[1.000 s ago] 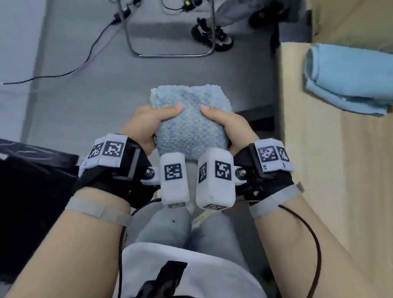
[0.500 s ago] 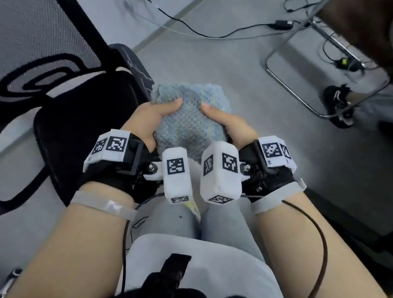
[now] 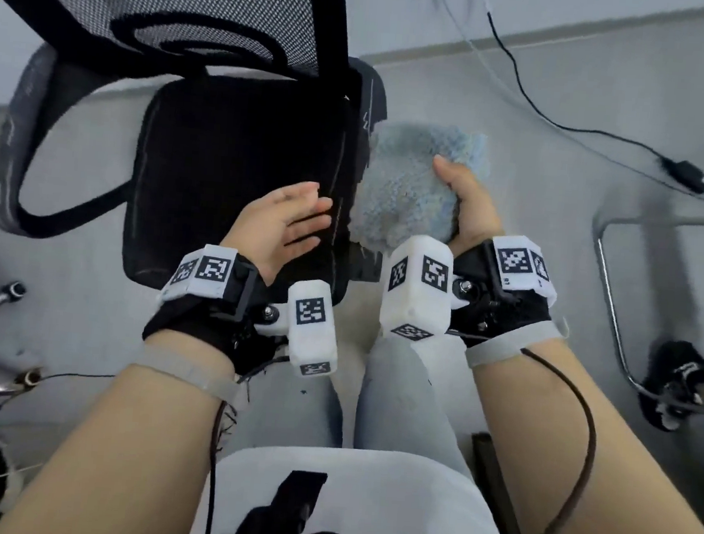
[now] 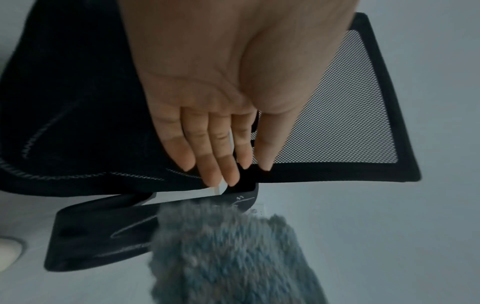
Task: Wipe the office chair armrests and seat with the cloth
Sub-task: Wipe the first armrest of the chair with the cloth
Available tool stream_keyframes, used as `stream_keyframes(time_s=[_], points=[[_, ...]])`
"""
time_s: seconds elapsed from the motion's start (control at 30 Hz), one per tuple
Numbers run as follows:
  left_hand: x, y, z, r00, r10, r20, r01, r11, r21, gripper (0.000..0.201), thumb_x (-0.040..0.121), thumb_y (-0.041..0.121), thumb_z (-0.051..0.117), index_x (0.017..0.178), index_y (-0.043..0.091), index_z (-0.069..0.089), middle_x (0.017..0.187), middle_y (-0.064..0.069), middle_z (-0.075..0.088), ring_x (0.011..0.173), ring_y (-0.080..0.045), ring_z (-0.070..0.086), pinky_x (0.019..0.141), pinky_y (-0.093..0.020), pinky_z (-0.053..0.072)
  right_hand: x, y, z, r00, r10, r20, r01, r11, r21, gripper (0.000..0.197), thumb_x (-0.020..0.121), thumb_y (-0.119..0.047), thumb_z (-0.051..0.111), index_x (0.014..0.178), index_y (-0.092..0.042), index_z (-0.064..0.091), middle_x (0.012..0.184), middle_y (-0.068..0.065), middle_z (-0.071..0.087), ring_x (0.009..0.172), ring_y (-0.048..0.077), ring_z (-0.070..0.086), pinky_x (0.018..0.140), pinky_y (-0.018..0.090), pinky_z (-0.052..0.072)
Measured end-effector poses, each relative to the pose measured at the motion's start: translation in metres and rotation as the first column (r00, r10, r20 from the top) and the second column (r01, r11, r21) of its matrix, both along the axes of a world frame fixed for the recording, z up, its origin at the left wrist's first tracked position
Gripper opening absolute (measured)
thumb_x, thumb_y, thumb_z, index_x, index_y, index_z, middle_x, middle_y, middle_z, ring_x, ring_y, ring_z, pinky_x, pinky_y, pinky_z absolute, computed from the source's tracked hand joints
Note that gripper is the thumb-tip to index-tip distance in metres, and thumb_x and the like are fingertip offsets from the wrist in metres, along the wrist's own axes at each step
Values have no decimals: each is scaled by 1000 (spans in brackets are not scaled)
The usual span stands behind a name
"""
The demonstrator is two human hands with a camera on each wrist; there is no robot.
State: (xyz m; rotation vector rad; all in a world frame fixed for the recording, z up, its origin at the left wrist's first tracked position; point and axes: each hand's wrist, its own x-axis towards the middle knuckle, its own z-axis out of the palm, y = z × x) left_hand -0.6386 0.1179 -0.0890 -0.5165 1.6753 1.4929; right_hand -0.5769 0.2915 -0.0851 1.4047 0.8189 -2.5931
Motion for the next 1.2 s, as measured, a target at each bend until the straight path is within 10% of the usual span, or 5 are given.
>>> stream_keyframes(time_s=[0.13, 0.43, 0.63, 0.97, 1.2], points=[[2, 11, -25, 999, 43, 18, -42, 999, -27, 16, 91, 21, 51, 103, 27, 60, 103, 5, 68, 99, -10, 64, 79, -26, 49, -22, 34, -30, 991, -90, 99, 63, 967, 248, 53, 68, -12, 74, 116, 1, 56, 111, 19, 67, 94, 32, 68, 77, 40, 57], [17, 15, -93, 992, 13, 128, -10, 1000, -24, 35, 97, 25, 39, 131, 21, 47, 129, 2, 55, 119, -13, 50, 95, -31, 39, -40, -9, -90, 831, 537, 143, -510, 636, 580, 53, 58, -28, 67, 107, -22, 46, 137, 21, 39, 124, 30, 45, 105, 43, 41], [17, 25, -122, 990, -13, 139, 0, 995, 96, 32, 98, 24, 34, 119, 15, 57, 113, -3, 63, 108, -16, 58, 101, -31, 42, -31, -21, -129, 773, 608, 180, -493, 398, 774, 47, 85, -19, 62, 128, -6, 46, 122, 9, 40, 111, 10, 38, 86, 1, 33], [13, 14, -130, 965, -218, 143, 195, 967, 164, 29, 98, 23, 33, 92, 14, 59, 88, -3, 61, 65, -3, 64, 60, -15, 51, -46, -7, -133, 760, 614, 213, -535, 405, 742, 16, 79, -18, 68, 90, -16, 57, 97, -3, 38, 101, 20, 47, 94, 31, 48], [4, 12, -132, 957, -247, 150, 210, 951, 225, 27, 96, 17, 35, 88, 13, 61, 80, 3, 67, 71, -6, 64, 65, -17, 52, -41, -14, -131, 788, 578, 214, -522, 442, 730, 17, 79, -26, 68, 93, -19, 62, 105, 7, 41, 95, 21, 53, 85, 32, 51]])
